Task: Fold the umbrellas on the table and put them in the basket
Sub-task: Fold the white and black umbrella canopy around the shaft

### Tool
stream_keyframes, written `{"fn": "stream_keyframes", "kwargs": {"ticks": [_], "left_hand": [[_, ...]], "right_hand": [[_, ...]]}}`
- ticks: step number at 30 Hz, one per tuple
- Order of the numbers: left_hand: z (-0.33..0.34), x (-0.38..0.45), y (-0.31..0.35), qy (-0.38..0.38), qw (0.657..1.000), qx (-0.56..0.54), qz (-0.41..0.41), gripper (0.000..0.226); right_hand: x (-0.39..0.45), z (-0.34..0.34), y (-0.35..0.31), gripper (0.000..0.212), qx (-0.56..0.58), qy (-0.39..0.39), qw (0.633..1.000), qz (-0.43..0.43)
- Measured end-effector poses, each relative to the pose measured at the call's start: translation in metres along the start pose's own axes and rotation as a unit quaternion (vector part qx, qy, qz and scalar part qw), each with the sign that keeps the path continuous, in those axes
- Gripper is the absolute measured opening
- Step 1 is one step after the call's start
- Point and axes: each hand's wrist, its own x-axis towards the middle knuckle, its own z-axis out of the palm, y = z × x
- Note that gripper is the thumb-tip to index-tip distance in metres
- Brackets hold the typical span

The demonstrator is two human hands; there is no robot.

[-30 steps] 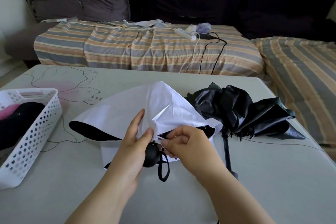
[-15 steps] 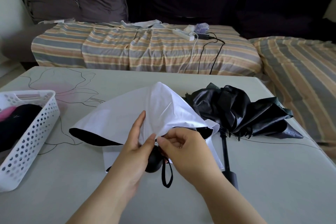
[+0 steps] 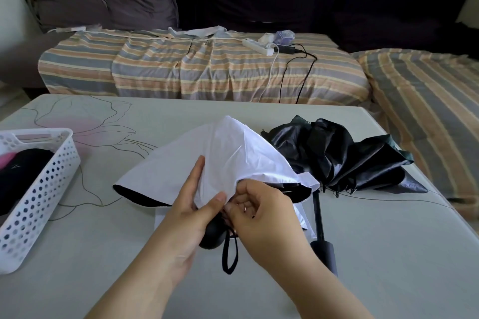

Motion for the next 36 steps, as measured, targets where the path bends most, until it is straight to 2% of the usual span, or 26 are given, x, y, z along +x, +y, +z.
{"fn": "stream_keyframes", "kwargs": {"ticks": [3, 5, 6, 8, 10, 11, 13, 15, 17, 20, 22, 23, 25, 27, 28, 30, 34, 36], "left_hand": [[-0.003, 0.002, 0.002, 0.009, 0.999, -0.039, -0.004, 0.063], [-0.005, 0.003, 0.005, 0.020, 0.998, -0.062, 0.004, 0.063], [-0.006, 0.004, 0.007, 0.023, 0.997, -0.067, 0.009, 0.065], [-0.010, 0.003, 0.009, 0.024, 0.998, -0.060, 0.024, 0.069], [-0.012, 0.001, 0.010, 0.013, 0.998, -0.037, 0.038, 0.070], [-0.012, 0.000, 0.011, 0.005, 0.999, -0.026, 0.043, 0.069], [-0.011, -0.002, 0.011, -0.011, 0.999, -0.014, 0.046, 0.069], [-0.010, -0.002, 0.009, -0.025, 0.999, -0.010, 0.043, 0.069], [-0.009, -0.002, 0.009, -0.037, 0.998, -0.010, 0.043, 0.070], [-0.009, -0.001, 0.010, -0.053, 0.998, -0.022, 0.039, 0.067], [-0.009, -0.001, 0.010, -0.057, 0.997, -0.027, 0.035, 0.066], [-0.009, -0.001, 0.010, -0.054, 0.998, -0.027, 0.034, 0.067], [-0.010, 0.001, 0.009, -0.034, 0.998, -0.029, 0.036, 0.068], [-0.012, 0.004, 0.009, -0.006, 0.999, -0.027, 0.042, 0.067], [-0.012, 0.005, 0.009, 0.003, 0.999, -0.022, 0.046, 0.065], [-0.011, 0.005, 0.008, 0.016, 0.999, -0.009, 0.051, 0.061], [-0.009, 0.001, 0.008, 0.011, 0.998, 0.001, 0.054, 0.058], [-0.008, -0.001, 0.009, 0.008, 0.999, -0.009, 0.047, 0.058]], "right_hand": [[-0.004, -0.007, -0.005, 0.019, -0.023, -0.051, 0.998, -0.037], [-0.007, -0.015, -0.007, 0.020, -0.024, -0.039, 0.998, -0.047], [-0.007, -0.022, -0.007, 0.020, -0.010, 0.011, 0.999, -0.051], [-0.003, -0.040, -0.003, 0.014, 0.018, 0.173, 0.984, -0.044], [0.010, -0.062, 0.003, 0.011, 0.000, 0.282, 0.959, 0.012], [0.018, -0.071, 0.009, 0.017, -0.022, 0.282, 0.957, 0.058], [0.034, -0.080, 0.027, 0.037, -0.037, 0.186, 0.965, 0.183], [0.045, -0.077, 0.043, 0.056, 0.029, 0.059, 0.950, 0.305], [0.052, -0.073, 0.053, 0.065, 0.133, 0.011, 0.927, 0.350], [0.055, -0.072, 0.059, 0.057, 0.244, -0.005, 0.915, 0.320], [0.056, -0.069, 0.060, 0.057, 0.292, -0.005, 0.915, 0.279], [0.055, -0.069, 0.058, 0.049, 0.313, 0.011, 0.918, 0.242], [0.052, -0.077, 0.050, 0.023, 0.332, 0.101, 0.929, 0.131], [0.048, -0.090, 0.042, 0.022, 0.261, 0.195, 0.945, 0.029], [0.044, -0.096, 0.040, 0.025, 0.204, 0.217, 0.955, 0.001], [0.036, -0.099, 0.041, 0.028, 0.147, 0.220, 0.964, -0.015], [0.028, -0.096, 0.034, 0.027, 0.200, 0.177, 0.963, 0.030], [0.028, -0.093, 0.032, 0.033, 0.197, 0.144, 0.968, 0.055]]}}
